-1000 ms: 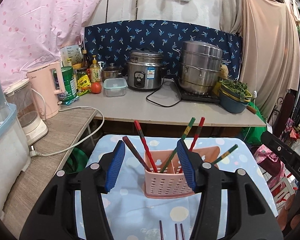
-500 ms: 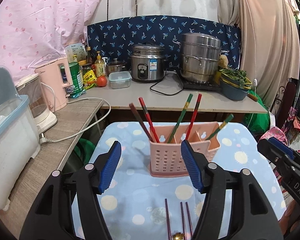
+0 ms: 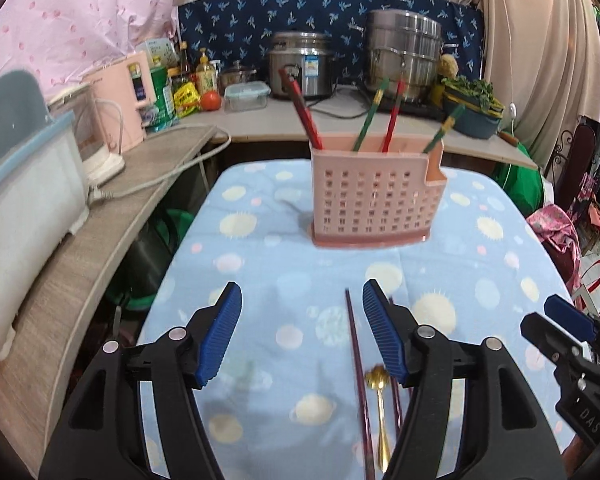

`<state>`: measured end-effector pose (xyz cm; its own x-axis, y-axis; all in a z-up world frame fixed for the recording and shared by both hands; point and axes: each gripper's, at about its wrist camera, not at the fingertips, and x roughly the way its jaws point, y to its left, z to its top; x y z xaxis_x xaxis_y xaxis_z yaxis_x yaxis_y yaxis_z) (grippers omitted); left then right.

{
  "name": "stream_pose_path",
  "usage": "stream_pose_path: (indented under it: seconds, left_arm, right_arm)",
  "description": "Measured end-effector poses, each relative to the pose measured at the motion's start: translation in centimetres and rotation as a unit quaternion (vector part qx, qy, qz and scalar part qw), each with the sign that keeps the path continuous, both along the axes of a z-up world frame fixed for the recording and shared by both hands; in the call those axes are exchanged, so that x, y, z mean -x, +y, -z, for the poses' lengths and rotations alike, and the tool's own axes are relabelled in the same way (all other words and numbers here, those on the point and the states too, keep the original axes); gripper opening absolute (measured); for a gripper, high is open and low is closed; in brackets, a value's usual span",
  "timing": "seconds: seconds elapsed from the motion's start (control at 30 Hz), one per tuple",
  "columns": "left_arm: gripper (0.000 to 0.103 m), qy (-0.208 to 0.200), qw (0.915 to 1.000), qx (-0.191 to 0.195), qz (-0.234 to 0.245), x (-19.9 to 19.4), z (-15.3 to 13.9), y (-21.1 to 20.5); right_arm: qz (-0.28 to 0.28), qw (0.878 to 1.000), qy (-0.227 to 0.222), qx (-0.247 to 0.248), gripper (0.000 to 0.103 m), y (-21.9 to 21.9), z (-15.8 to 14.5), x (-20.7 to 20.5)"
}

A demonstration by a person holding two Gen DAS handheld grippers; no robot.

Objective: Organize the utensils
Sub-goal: 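Move both open tools back down to the remaining chopsticks, then grasp a dark red chopstick with the right tool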

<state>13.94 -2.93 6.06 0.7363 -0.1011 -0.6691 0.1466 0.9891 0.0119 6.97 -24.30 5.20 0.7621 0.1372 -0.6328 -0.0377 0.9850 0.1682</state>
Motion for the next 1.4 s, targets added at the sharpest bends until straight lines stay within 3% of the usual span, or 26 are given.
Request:
stream_pose_path:
  seconds: [0.27, 0.67, 0.97, 1.2, 1.33, 1.4]
  left_arm:
    - [0.06, 0.046, 0.9989, -0.001, -0.004, 3.1, 4.6, 1.0]
    - [0.06, 0.102, 0.9948, 0.0, -0.006, 5.8, 9.7, 2.0]
    - [0.06, 0.121, 0.9926, 0.003, -0.01, 6.7, 11.1, 2.6]
    - [0.06, 0.129, 0.9916, 0.005, -0.008, 6.9, 11.6, 2.6]
    - [0.06, 0.131, 0.9913, 0.009, -0.002, 7.1, 11.5, 2.2]
    - [0.06, 0.131, 0.9914, 0.012, 0.003, 7.3, 11.4, 1.9]
  right_arm:
    - [-0.003, 0.998, 0.04, 0.041, 0.045, 1.9, 4.4, 3.8]
    - [-0.017, 0.995, 0.094, 0.028, 0.041, 4.1, 9.5, 6.1]
    - [-0.029, 0.993, 0.106, 0.039, 0.026, 5.7, 10.8, 6.1]
    - [-0.032, 0.993, 0.104, 0.05, 0.021, 6.2, 11.2, 6.0]
    - [-0.023, 0.993, 0.102, 0.057, 0.007, 5.7, 11.3, 6.0]
    - [-0.015, 0.993, 0.103, 0.053, 0.007, 5.1, 11.3, 6.0]
